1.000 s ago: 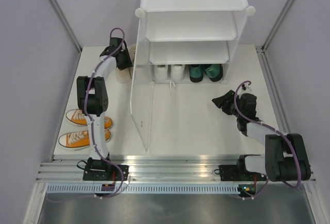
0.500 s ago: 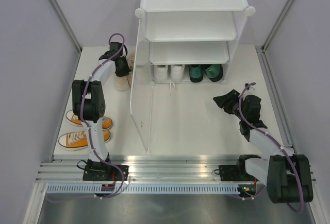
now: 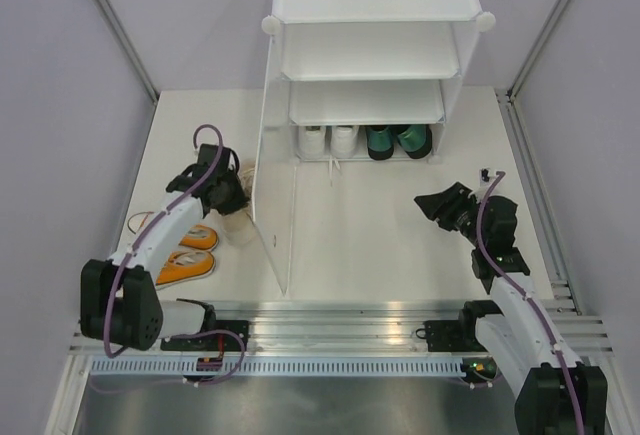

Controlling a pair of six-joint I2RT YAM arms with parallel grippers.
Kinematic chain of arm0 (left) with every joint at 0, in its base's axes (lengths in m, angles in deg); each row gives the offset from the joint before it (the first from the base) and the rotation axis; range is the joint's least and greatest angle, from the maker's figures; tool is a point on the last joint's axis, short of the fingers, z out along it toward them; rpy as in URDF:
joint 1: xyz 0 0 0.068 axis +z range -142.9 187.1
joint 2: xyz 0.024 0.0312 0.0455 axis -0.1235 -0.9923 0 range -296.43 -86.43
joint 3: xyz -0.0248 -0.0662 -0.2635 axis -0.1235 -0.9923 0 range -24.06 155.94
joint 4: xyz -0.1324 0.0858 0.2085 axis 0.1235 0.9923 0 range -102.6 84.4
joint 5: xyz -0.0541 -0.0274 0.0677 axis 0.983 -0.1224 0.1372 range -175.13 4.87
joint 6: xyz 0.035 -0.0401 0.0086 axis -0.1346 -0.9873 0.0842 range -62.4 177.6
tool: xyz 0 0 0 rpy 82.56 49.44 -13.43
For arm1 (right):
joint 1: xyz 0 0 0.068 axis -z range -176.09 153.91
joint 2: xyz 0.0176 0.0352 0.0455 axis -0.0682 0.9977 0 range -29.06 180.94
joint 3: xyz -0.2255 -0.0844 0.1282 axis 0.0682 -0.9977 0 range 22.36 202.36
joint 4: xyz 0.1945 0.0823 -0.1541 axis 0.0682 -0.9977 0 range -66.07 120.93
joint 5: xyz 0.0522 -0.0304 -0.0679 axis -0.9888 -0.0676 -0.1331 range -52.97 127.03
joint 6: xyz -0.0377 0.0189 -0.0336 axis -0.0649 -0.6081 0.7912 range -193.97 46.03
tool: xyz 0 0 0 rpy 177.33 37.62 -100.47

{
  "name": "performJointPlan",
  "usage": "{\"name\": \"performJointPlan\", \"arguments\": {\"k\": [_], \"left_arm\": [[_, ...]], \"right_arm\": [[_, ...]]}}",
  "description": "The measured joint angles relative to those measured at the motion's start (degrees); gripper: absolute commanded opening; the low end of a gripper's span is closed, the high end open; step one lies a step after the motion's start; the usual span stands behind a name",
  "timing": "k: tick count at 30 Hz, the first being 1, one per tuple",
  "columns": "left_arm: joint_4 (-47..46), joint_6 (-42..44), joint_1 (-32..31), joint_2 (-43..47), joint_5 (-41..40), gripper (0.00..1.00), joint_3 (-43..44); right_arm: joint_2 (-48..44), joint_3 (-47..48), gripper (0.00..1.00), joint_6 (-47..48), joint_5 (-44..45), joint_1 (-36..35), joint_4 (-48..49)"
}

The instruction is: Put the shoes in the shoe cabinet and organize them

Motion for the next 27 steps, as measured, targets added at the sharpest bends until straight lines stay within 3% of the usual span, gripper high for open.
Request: {"name": "performJointPlan", "arguments": {"k": [5,11,27], "left_arm": [[-0.6,-3.4,-8.1,9.5,-1.7,0.02,-9.1],[-1.6,-7.3,-20.6,13.6,-5.8,0.02,-13.7],[0.7,-16.8,-53.7,10.9,-20.1,0.02,-11.2]], "right_arm": [[-2.7,-0.2,0.54,-0.3,-0.9,0.0,-3.0],[-6.1,-0.5,0.54,-0.4,-1.3,0.0,-6.6],[-9.2,5.6,0.54,2.2,4.0,0.0,-18.9]]}}
